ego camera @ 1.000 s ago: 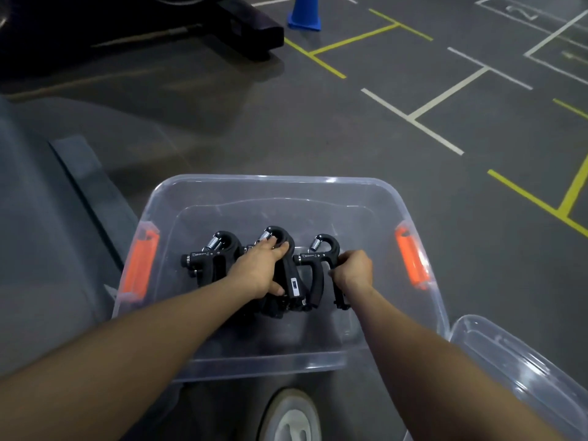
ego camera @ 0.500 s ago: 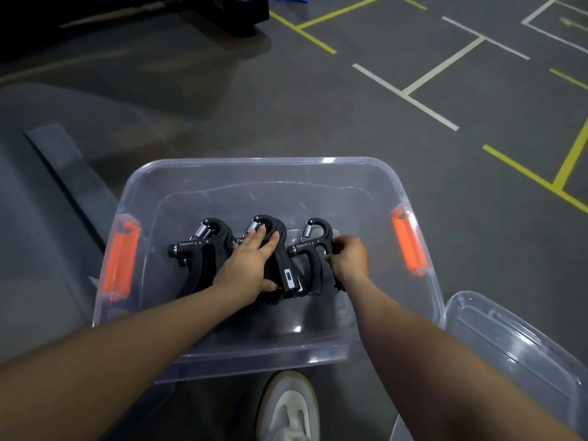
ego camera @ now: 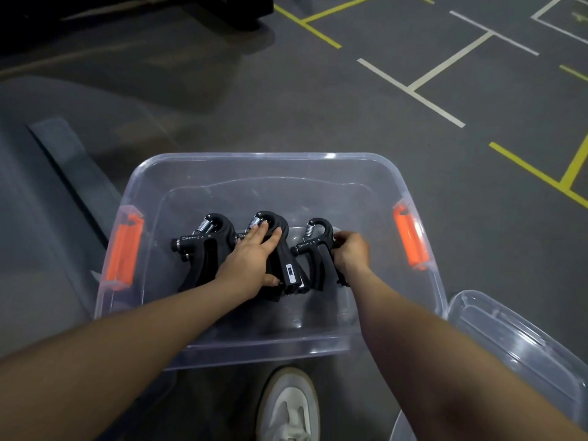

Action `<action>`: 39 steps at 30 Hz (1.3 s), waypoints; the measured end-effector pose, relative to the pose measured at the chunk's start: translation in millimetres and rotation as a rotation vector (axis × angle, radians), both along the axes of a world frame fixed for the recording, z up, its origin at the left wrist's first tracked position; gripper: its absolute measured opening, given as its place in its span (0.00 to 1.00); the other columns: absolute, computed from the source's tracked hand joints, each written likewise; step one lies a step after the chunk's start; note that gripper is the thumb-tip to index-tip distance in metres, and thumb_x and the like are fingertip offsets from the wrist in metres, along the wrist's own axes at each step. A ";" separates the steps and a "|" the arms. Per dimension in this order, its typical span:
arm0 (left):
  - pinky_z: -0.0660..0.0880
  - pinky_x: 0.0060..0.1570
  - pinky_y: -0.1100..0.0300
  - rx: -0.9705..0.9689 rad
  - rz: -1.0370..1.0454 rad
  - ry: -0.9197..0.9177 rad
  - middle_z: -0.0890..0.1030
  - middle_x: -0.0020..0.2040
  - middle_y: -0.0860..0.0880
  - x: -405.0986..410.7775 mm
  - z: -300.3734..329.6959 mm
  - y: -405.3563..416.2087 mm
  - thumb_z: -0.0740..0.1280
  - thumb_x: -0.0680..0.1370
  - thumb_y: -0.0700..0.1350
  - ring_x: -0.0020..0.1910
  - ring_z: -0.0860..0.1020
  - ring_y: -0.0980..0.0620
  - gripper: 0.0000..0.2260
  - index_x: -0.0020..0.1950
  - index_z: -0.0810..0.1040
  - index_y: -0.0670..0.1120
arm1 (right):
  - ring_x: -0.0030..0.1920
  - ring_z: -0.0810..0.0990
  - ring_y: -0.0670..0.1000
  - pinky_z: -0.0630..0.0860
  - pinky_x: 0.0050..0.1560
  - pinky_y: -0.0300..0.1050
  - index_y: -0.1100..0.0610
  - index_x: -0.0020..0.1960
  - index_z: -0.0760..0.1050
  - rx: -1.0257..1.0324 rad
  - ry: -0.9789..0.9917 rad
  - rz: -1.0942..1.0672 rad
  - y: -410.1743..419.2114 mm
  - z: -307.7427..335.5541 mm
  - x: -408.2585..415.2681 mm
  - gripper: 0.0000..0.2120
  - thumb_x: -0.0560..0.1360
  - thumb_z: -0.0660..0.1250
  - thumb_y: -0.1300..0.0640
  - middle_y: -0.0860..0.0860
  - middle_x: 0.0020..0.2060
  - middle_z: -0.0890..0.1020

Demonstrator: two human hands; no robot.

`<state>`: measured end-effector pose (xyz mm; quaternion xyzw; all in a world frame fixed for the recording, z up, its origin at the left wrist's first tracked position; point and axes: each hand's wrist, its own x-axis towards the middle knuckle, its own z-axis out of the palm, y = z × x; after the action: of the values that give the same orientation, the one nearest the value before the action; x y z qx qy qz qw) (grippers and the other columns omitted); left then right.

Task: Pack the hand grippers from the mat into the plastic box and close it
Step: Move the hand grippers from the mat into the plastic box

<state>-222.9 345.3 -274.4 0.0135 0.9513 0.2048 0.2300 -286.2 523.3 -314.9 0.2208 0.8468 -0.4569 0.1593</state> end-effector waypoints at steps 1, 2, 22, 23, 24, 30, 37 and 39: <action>0.48 0.75 0.53 -0.002 -0.003 -0.002 0.42 0.79 0.50 0.1 0.4 0.1 0.71 0.72 0.47 0.78 0.42 0.51 0.43 0.77 0.45 0.52 | 0.34 0.71 0.46 0.69 0.31 0.29 0.61 0.54 0.80 -0.043 -0.015 -0.042 -1.4 0.4 0.7 0.13 0.74 0.60 0.68 0.51 0.38 0.76; 0.48 0.75 0.54 -0.005 -0.007 -0.004 0.42 0.79 0.50 0.1 1.5 0.2 0.71 0.73 0.47 0.78 0.42 0.51 0.43 0.77 0.45 0.52 | 0.32 0.71 0.45 0.68 0.28 0.27 0.59 0.52 0.81 -0.052 -0.018 -0.056 -2.4 -0.6 1.6 0.14 0.72 0.61 0.69 0.51 0.37 0.76; 0.68 0.67 0.51 -0.022 0.410 0.266 0.65 0.70 0.45 44.4 127.9 -118.8 0.68 0.74 0.47 0.67 0.69 0.43 0.29 0.73 0.63 0.49 | 0.47 0.75 0.52 0.69 0.42 0.39 0.65 0.64 0.71 -0.018 0.215 0.429 -132.0 158.8 17.2 0.22 0.72 0.71 0.64 0.58 0.49 0.77; 0.68 0.67 0.52 -0.015 0.446 0.272 0.66 0.69 0.45 56.0 134.0 -131.8 0.68 0.74 0.47 0.67 0.70 0.43 0.28 0.73 0.64 0.49 | 0.49 0.77 0.54 0.70 0.44 0.39 0.65 0.64 0.71 -0.008 0.227 0.489 -152.1 166.9 22.5 0.22 0.72 0.71 0.64 0.59 0.51 0.79; 0.68 0.67 0.53 -0.014 0.478 0.277 0.66 0.69 0.45 68.3 138.8 -145.2 0.68 0.74 0.47 0.67 0.70 0.43 0.28 0.73 0.64 0.48 | 0.52 0.79 0.56 0.70 0.46 0.39 0.65 0.64 0.71 0.001 0.243 0.547 -173.0 173.4 28.7 0.22 0.71 0.71 0.64 0.60 0.55 0.80; 0.68 0.68 0.52 -0.092 0.719 0.282 0.67 0.68 0.44 152.8 146.1 -235.2 0.68 0.74 0.49 0.69 0.69 0.44 0.27 0.72 0.65 0.48 | 0.56 0.79 0.55 0.72 0.58 0.44 0.65 0.65 0.72 -0.008 0.303 0.840 -303.0 188.2 85.9 0.25 0.70 0.73 0.61 0.60 0.57 0.80; 0.67 0.68 0.53 -0.181 0.951 0.152 0.66 0.70 0.45 263.3 129.0 -329.4 0.69 0.74 0.48 0.69 0.68 0.44 0.28 0.72 0.64 0.47 | 0.44 0.72 0.50 0.67 0.40 0.38 0.67 0.64 0.70 -0.047 0.176 1.087 -416.5 149.7 175.4 0.24 0.71 0.72 0.64 0.50 0.35 0.71; 0.67 0.69 0.52 -0.214 0.990 0.106 0.66 0.69 0.45 292.1 123.6 -348.9 0.69 0.74 0.49 0.70 0.67 0.44 0.28 0.72 0.64 0.47 | 0.41 0.72 0.50 0.67 0.38 0.37 0.67 0.64 0.69 -0.062 0.153 1.128 -441.9 143.6 194.6 0.23 0.71 0.71 0.64 0.47 0.32 0.68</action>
<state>69.2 -3.6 -150.8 -0.4523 0.8696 0.1896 0.0568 -91.6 81.3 -171.3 -0.3041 0.8289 -0.3406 0.3231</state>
